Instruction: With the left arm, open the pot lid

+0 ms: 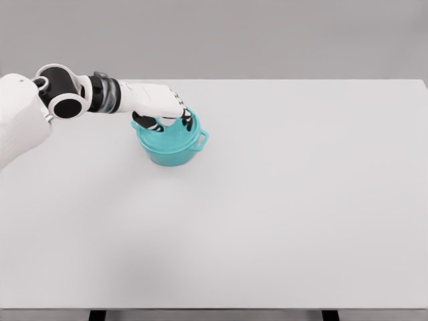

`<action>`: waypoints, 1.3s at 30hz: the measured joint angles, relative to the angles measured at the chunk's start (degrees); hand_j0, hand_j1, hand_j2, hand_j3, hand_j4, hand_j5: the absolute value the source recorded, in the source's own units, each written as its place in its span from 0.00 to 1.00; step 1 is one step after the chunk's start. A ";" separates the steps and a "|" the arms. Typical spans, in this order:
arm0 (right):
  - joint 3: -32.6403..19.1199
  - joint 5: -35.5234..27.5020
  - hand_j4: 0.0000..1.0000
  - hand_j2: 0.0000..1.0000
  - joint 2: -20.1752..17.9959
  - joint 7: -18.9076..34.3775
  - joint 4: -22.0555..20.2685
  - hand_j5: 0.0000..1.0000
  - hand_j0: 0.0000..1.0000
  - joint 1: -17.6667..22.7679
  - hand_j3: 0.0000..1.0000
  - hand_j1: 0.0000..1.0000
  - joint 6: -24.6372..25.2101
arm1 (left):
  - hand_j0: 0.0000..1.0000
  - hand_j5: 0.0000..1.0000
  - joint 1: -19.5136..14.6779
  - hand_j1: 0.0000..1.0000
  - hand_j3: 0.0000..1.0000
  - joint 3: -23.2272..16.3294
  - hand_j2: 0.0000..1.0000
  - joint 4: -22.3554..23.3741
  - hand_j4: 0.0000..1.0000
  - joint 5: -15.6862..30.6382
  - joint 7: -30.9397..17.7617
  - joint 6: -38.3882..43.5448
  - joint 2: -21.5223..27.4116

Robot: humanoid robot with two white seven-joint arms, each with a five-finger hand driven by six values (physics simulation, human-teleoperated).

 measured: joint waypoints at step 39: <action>0.00 0.00 1.00 1.00 0.00 -0.02 0.00 1.00 1.00 -0.09 1.00 1.00 -0.01 | 0.85 0.85 0.26 0.85 0.85 0.24 0.85 -0.51 0.85 -0.19 -0.01 -1.06 19.77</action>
